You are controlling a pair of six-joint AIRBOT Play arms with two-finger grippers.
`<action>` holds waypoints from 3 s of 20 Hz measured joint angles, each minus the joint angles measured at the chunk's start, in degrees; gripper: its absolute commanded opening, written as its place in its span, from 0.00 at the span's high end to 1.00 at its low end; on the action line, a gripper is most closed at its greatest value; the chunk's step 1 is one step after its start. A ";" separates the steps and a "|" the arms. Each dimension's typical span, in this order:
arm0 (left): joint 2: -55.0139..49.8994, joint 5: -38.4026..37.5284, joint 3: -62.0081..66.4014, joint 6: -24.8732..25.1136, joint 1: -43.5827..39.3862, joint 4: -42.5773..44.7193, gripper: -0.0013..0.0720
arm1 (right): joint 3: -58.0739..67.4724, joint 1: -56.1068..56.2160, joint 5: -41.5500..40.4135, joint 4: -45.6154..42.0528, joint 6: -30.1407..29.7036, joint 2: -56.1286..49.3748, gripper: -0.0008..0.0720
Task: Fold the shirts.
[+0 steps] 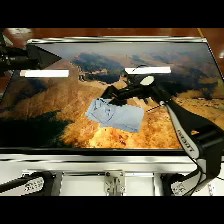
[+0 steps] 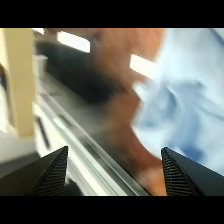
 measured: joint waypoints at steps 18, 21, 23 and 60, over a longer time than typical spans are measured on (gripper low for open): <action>0.17 -0.24 0.00 -4.63 -0.59 6.51 0.93 | -21.90 -15.32 0.46 -7.52 -1.51 2.32 0.91; 0.17 -0.24 0.00 -4.79 -0.59 6.51 0.93 | -14.10 -16.44 2.95 -2.67 -6.14 3.06 0.91; 0.17 -0.20 0.00 -4.94 -0.59 6.51 0.93 | -5.18 -17.38 5.51 -3.45 -5.68 4.24 0.91; 0.20 -6.21 0.00 -11.98 -0.59 6.99 0.93 | -29.94 -91.19 14.82 -45.33 1.11 22.12 0.04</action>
